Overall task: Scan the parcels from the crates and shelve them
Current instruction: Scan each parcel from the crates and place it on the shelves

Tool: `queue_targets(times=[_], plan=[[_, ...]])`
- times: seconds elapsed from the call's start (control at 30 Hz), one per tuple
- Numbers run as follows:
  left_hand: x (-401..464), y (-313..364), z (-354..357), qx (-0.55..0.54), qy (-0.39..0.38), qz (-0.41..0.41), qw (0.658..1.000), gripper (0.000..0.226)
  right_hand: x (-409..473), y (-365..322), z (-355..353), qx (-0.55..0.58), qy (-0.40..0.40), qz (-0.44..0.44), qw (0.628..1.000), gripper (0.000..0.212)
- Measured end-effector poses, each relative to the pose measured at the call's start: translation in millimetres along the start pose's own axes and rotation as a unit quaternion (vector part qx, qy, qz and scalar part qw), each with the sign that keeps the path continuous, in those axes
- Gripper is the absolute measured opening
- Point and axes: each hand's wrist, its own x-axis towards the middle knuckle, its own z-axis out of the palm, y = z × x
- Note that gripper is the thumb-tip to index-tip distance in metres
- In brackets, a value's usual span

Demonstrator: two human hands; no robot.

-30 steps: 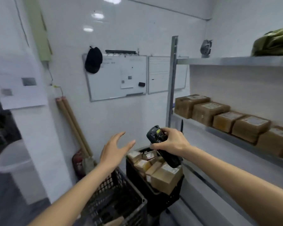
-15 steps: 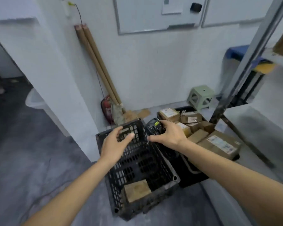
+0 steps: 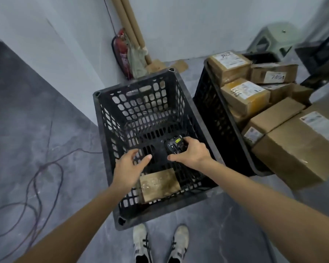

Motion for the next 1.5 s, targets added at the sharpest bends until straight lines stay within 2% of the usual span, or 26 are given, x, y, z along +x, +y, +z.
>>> queue_targets(times=[0.23,0.4,0.57,0.7,0.77,0.87,0.97,1.03,1.13,1.23,1.3,1.43,1.5], plan=[[15,-39,40,0.016,-0.024,-0.047,0.998,0.075,37,27,44,-0.024,-0.073,0.029,0.997,0.102],[23,-58,48,0.034,-0.016,-0.081,0.996,0.061,53,35,58,-0.025,-0.128,0.038,0.991,0.094],[27,-65,61,0.049,-0.037,-0.129,0.990,0.058,68,40,68,-0.009,-0.178,0.057,0.982,0.086],[30,-72,65,0.016,-0.049,-0.158,0.986,0.059,73,45,76,0.023,-0.199,0.065,0.978,0.066],[32,-73,65,-0.003,-0.045,-0.168,0.985,0.058,75,46,78,0.038,-0.197,0.064,0.978,0.065],[33,-66,63,-0.024,-0.035,-0.168,0.985,0.056,73,45,72,0.077,-0.185,0.069,0.977,0.077],[33,-44,55,-0.051,-0.012,-0.129,0.990,0.052,67,39,51,0.113,-0.151,0.060,0.980,0.104],[36,-24,44,-0.070,0.012,-0.094,0.993,0.051,63,31,32,0.131,-0.120,0.043,0.983,0.112],[41,7,23,-0.108,0.039,-0.049,0.992,0.051,50,14,3,0.160,-0.082,0.021,0.984,0.110],[42,42,1,-0.138,0.067,-0.014,0.988,0.044,31,-7,-32,0.195,-0.049,-0.009,0.980,0.074],[38,68,-15,-0.156,0.074,0.010,0.985,0.046,15,-20,-57,0.212,-0.032,-0.029,0.976,0.064],[20,120,-49,-0.178,0.054,0.055,0.981,0.062,-24,-46,-109,0.227,0.018,-0.065,0.972,0.092],[13,147,-66,-0.186,0.047,0.073,0.979,0.070,-48,-59,-137,0.239,0.051,-0.080,0.966,0.094]])
